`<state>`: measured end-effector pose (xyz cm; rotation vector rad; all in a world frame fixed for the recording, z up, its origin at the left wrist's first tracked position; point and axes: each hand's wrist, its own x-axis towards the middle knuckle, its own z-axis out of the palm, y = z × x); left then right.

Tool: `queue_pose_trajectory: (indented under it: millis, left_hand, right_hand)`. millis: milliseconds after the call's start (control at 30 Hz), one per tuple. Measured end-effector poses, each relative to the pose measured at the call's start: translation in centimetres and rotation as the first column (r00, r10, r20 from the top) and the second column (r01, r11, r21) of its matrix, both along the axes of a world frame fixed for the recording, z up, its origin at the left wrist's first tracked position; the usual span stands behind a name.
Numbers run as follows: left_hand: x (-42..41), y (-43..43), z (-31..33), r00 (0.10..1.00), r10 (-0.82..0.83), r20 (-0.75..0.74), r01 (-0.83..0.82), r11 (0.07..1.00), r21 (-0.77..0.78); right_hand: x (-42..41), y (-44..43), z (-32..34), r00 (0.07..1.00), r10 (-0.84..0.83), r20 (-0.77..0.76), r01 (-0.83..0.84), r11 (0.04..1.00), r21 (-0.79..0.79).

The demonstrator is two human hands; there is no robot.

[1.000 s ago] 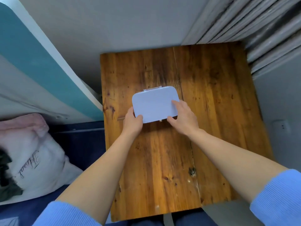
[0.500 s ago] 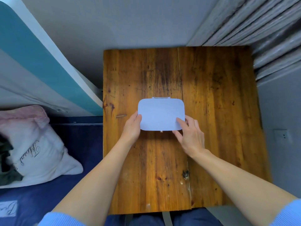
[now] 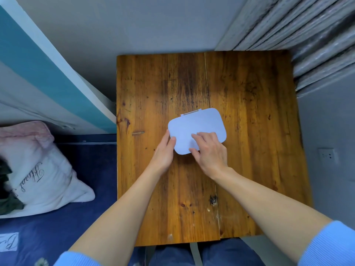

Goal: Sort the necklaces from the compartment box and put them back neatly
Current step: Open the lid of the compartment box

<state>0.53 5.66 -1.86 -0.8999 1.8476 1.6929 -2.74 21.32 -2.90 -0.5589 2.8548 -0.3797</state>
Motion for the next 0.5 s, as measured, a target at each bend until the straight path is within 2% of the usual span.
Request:
queue_pose_trajectory:
  millis: [100, 200, 400, 500]
  left_hand:
    - [-0.6, 0.9, 0.8, 0.998, 0.061, -0.015, -0.06, 0.998, 0.029]
    - [-1.1, 0.5, 0.7, 0.994, 0.103, 0.029, -0.104, 0.993, 0.047]
    - [-1.8, 0.2, 0.1, 0.996, 0.082, 0.023, -0.082, 0.997, 0.011]
    - [-1.9, 0.2, -0.1, 0.996, 0.083, 0.027, -0.084, 0.996, 0.009]
  right_hand:
    - [-0.4, -0.2, -0.1, 0.999, -0.039, 0.013, 0.039, 0.999, -0.023]
    - [-1.3, 1.6, -0.5, 0.999, -0.039, 0.034, 0.038, 0.999, 0.035]
    - [-1.6, 3.4, -1.0, 0.985, 0.146, 0.09, -0.162, 0.964, 0.21]
    - [-2.4, 4.3, -0.9, 0.961, 0.277, 0.022, -0.273, 0.927, 0.257]
